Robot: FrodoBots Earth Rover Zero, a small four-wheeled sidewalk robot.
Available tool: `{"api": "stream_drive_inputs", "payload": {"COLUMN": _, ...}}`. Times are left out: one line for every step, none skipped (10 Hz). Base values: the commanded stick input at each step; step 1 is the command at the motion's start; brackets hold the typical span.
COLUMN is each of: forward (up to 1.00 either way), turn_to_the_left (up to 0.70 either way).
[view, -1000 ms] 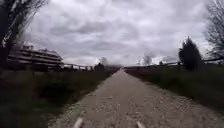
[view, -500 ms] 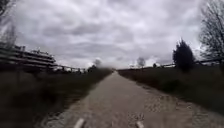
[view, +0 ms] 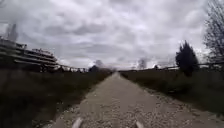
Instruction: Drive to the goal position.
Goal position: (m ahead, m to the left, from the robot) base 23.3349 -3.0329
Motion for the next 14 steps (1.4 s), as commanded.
{"api": "stream_drive_inputs", "payload": {"forward": 0.70, "turn_to_the_left": 0.00}}
{"api": "stream_drive_inputs", "payload": {"forward": 0.70, "turn_to_the_left": 0.00}}
{"api": "stream_drive_inputs", "payload": {"forward": 0.70, "turn_to_the_left": 0.00}}
{"api": "stream_drive_inputs", "payload": {"forward": 0.70, "turn_to_the_left": 0.00}}
{"api": "stream_drive_inputs", "payload": {"forward": 0.70, "turn_to_the_left": 0.00}}
{"api": "stream_drive_inputs", "payload": {"forward": 0.70, "turn_to_the_left": 0.00}}
{"api": "stream_drive_inputs", "payload": {"forward": 0.70, "turn_to_the_left": 0.00}}
{"api": "stream_drive_inputs", "payload": {"forward": 0.70, "turn_to_the_left": 0.00}}
{"api": "stream_drive_inputs", "payload": {"forward": 0.70, "turn_to_the_left": 0.00}}
{"api": "stream_drive_inputs", "payload": {"forward": 0.70, "turn_to_the_left": 0.00}}
{"api": "stream_drive_inputs", "payload": {"forward": 0.70, "turn_to_the_left": 0.00}}
{"api": "stream_drive_inputs", "payload": {"forward": 0.70, "turn_to_the_left": 0.00}}
{"api": "stream_drive_inputs", "payload": {"forward": 0.70, "turn_to_the_left": 0.00}}
{"api": "stream_drive_inputs", "payload": {"forward": 0.70, "turn_to_the_left": 0.00}}
